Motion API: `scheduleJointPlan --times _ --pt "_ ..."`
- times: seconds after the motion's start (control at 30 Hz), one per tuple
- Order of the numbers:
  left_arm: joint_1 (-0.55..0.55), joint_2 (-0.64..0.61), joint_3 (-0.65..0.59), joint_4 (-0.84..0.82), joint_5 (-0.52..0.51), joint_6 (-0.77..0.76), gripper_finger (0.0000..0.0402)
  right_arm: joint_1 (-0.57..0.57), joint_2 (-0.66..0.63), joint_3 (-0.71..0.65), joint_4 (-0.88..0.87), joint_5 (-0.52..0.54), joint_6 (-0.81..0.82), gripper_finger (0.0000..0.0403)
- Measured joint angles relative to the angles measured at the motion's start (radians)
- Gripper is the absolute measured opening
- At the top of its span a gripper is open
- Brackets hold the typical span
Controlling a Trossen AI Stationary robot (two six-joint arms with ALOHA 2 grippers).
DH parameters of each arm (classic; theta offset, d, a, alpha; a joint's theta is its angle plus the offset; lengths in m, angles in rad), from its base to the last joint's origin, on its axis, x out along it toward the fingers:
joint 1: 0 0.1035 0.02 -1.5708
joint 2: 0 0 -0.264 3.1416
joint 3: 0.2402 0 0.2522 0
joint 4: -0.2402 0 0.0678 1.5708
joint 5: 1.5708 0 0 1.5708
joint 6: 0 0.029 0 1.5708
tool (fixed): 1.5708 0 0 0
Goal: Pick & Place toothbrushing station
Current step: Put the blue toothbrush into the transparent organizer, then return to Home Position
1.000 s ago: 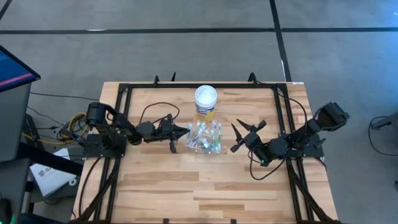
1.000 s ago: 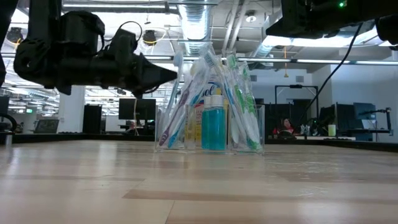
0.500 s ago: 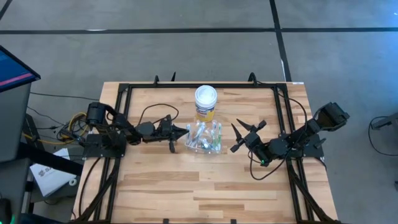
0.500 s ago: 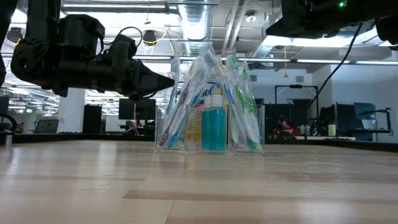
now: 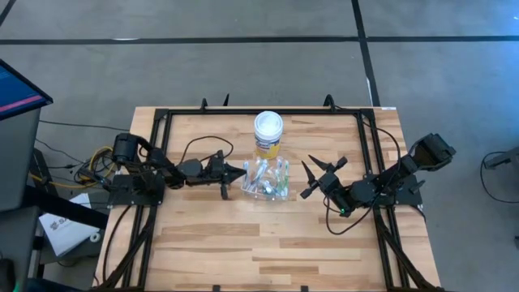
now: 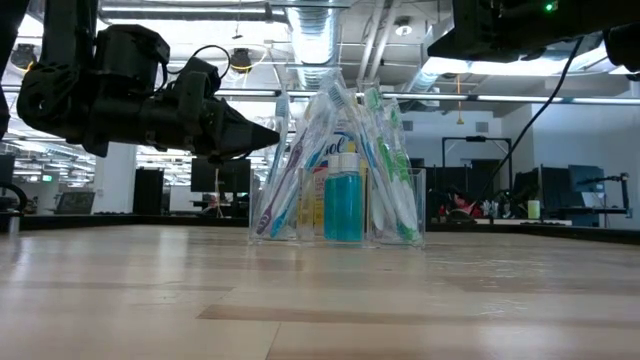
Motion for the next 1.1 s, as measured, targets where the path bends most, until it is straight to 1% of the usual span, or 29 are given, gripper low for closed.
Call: scheduleJointPlan --times 0.37,0.57,0.87,1.1 --pt "0.003 0.001 -0.001 -0.001 0.0 0.002 0.007 0.0 0.0 0.0 -0.001 0.0 0.0 0.0124" --pt "0.003 -0.022 -0.033 0.003 -0.01 0.002 0.0087 0.0 0.0 0.0 -0.008 0.001 0.0 0.0124" --pt "0.003 -0.205 -0.141 -0.004 -0.018 0.002 0.0086 0.0 0.0 0.0 -0.015 0.001 0.0 0.0124" --pt "0.003 -0.315 -0.203 -0.002 -0.023 0.003 0.0086 0.0 0.0 0.0 -0.015 0.001 0.017 0.0124"
